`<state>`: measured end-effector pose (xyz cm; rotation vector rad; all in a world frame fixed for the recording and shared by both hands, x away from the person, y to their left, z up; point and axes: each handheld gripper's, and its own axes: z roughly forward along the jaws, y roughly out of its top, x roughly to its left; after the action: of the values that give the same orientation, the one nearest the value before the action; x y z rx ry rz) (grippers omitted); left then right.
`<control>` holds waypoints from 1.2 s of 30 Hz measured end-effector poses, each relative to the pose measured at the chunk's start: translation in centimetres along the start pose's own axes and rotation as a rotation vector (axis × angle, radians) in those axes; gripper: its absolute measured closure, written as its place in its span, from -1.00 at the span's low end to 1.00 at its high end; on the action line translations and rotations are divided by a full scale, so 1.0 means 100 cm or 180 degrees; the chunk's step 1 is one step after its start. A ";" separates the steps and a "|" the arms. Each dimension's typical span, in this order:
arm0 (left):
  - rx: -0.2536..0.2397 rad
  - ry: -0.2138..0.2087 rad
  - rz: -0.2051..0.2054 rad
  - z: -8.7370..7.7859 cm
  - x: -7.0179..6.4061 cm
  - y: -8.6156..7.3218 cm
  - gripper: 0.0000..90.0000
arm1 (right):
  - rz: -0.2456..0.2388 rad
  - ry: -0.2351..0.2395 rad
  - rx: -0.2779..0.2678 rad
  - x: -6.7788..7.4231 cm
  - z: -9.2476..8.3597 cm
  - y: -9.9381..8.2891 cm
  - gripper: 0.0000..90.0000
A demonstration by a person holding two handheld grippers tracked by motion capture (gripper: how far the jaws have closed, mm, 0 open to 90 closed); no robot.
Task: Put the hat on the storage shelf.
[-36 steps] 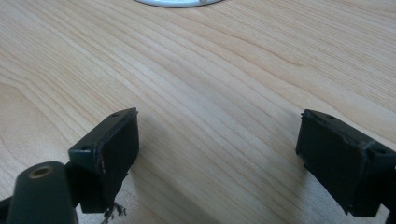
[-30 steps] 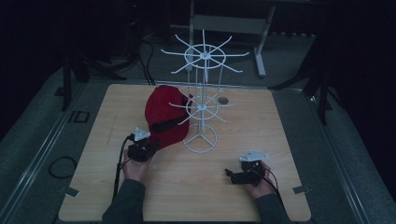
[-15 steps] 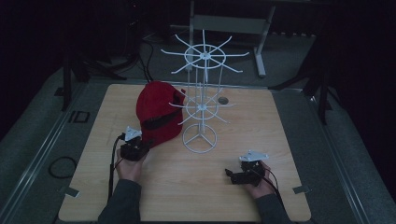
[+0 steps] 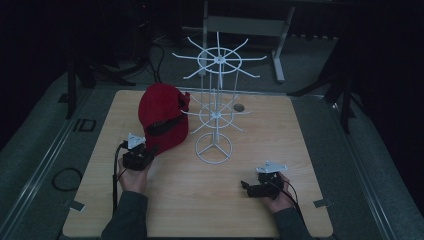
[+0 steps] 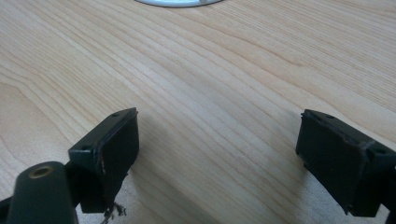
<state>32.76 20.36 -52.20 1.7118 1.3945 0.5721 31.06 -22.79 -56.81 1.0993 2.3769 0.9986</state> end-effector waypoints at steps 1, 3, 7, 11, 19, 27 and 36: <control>-0.0012 0.0010 0.0006 -0.001 0.001 0.001 0.92 | -0.0002 0.0000 -0.0001 0.000 0.000 0.000 -0.71; -0.0020 0.0026 0.0001 -0.002 0.001 0.001 0.92 | 0.0000 0.0000 0.0000 0.000 0.000 0.000 -0.71; -0.0041 0.0037 -0.0023 -0.004 0.002 0.003 0.91 | -0.0002 0.0000 0.0000 0.000 0.000 0.000 -0.71; -0.0067 0.0054 -0.0035 -0.008 0.003 0.004 0.91 | 0.0000 0.0000 -0.0002 0.000 0.000 0.000 -0.71; -0.0124 0.0070 -0.0031 -0.015 0.005 0.008 0.91 | -0.0002 0.0001 -0.0002 0.000 0.000 0.000 -0.71; -0.0187 0.0096 -0.0042 -0.022 0.007 0.012 0.91 | -0.0003 0.0000 -0.0004 0.000 0.000 0.000 -0.71; -0.0260 0.0136 -0.0046 -0.029 0.009 0.015 0.91 | -0.0007 0.0000 -0.0006 0.000 0.000 0.000 -0.71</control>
<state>31.62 22.03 -49.53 1.6322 1.3934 0.6523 31.08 -22.79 -56.83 1.0960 2.3761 0.9999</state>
